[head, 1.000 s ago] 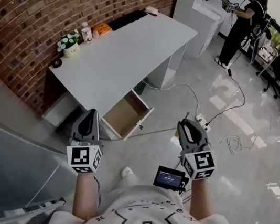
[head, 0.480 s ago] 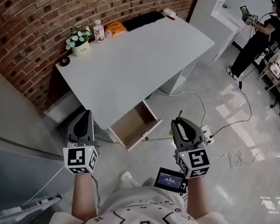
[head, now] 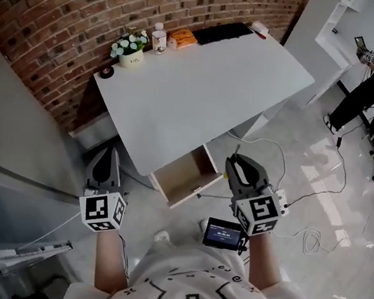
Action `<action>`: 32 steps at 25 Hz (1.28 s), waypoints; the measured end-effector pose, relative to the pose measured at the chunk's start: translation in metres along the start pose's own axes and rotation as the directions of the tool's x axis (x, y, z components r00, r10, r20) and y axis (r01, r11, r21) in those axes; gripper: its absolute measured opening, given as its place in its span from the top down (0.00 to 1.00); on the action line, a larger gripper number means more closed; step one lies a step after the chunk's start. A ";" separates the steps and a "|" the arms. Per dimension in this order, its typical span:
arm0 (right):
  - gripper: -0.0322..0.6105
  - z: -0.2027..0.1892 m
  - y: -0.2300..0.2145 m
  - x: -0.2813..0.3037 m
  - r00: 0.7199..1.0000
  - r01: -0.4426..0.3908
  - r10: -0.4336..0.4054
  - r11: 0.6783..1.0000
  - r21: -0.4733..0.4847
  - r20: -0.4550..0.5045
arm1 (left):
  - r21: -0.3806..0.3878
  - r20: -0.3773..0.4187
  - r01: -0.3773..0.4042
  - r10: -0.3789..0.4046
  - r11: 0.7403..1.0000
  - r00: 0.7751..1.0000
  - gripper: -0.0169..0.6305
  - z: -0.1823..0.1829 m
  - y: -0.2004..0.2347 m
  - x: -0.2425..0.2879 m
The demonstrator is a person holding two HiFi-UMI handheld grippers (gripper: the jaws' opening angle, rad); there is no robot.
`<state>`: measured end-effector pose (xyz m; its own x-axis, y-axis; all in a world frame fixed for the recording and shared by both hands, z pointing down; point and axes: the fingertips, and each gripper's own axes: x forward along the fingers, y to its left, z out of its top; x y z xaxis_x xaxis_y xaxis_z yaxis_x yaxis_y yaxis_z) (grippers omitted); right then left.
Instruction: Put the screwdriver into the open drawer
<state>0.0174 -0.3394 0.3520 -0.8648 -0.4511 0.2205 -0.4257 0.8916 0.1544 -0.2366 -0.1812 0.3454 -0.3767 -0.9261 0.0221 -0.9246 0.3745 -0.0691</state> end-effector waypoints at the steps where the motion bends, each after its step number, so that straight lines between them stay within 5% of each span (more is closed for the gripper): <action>1: 0.83 0.000 -0.005 0.005 1.000 -0.020 0.020 1.000 -0.004 0.002 | -0.001 -0.002 -0.019 0.019 1.000 1.000 0.95 0.000 -0.002 0.001; 10: 0.83 0.004 -0.044 0.041 0.983 -0.181 0.182 0.983 -0.027 0.034 | 0.010 -0.022 -0.176 0.176 0.984 0.984 0.95 0.002 -0.026 -0.003; 17: 0.83 -0.009 -0.050 0.059 0.938 -0.345 0.346 0.937 -0.062 0.022 | 0.013 -0.045 -0.309 0.310 0.951 0.950 0.95 -0.006 -0.046 -0.017; 32: 0.83 -0.052 0.004 0.068 0.752 -0.659 0.654 0.746 -0.091 -0.079 | 0.030 -0.190 -0.580 0.575 0.814 0.796 0.95 -0.047 -0.077 -0.123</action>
<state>-0.0292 -0.3686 0.4173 -0.9079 0.2411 0.3429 0.2766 0.9592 0.0579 -0.1219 -0.0937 0.3950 -0.8418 -0.5132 0.1672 -0.5323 0.8408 -0.0990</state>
